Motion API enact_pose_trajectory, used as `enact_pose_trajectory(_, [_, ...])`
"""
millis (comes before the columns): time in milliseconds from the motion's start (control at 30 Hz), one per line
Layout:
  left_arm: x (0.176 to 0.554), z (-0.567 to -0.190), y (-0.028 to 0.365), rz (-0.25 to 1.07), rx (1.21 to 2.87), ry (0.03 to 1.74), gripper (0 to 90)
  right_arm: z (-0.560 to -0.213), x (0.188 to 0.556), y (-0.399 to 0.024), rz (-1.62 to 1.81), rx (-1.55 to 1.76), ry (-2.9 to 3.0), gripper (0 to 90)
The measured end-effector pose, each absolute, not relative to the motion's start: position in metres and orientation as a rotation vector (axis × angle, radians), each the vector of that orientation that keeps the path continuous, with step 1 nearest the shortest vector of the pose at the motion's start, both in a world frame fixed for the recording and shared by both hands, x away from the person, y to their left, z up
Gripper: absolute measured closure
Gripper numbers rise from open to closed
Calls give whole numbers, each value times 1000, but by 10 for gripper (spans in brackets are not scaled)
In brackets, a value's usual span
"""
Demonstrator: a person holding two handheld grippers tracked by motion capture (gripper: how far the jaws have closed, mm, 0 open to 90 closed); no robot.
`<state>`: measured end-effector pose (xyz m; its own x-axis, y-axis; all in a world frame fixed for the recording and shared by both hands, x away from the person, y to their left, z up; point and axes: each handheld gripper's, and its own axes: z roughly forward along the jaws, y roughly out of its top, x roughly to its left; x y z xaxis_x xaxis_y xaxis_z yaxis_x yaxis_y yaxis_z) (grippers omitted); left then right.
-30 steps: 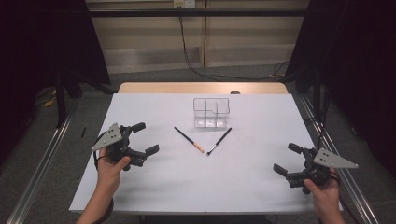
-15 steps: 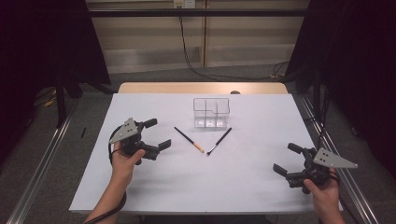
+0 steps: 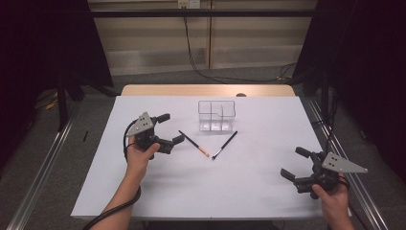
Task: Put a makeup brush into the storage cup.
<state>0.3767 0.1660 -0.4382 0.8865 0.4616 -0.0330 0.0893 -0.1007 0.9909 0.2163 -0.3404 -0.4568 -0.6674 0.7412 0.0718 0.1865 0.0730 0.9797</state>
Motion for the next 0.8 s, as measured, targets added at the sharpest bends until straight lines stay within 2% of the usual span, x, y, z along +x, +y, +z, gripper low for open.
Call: enact_pose_trajectory(800, [401,-454,128,277,1707,417,0,-457,216,-340,1626,909,1913,0])
